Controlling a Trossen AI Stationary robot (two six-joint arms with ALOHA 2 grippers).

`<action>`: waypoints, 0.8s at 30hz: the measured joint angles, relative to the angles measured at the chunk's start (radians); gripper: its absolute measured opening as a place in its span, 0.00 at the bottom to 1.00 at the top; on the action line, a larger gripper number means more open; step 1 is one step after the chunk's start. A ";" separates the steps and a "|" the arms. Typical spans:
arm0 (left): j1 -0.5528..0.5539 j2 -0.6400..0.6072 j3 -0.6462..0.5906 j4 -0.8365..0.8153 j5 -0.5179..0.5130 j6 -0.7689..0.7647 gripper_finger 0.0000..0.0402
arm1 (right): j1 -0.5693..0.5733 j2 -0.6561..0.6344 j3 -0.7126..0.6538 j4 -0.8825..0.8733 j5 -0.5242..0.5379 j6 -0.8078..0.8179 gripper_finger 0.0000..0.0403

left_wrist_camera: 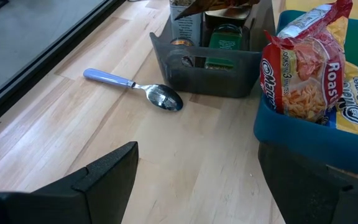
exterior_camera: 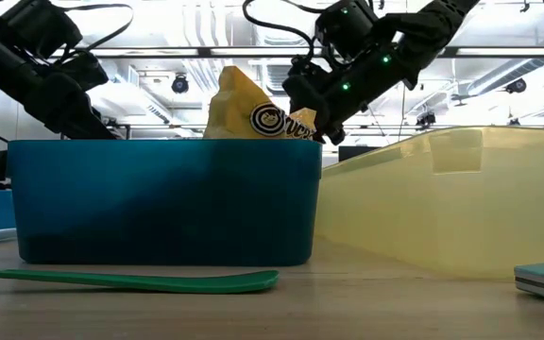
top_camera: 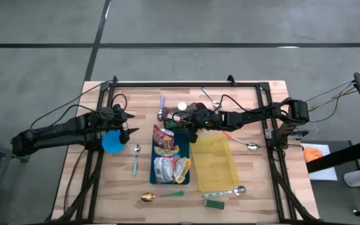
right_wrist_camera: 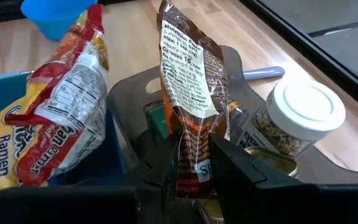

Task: Pick & Place Food Item
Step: Put the orange spice bag into the black bin

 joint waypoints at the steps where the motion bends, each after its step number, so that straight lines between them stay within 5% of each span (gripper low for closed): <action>1: 0.000 0.000 0.000 0.000 0.000 0.000 0.84 | 0.000 0.000 0.000 0.000 -0.003 0.000 0.21; 24: 0.000 0.000 0.000 0.000 0.000 0.000 0.84 | 0.001 0.003 -0.001 0.000 0.025 -0.002 0.21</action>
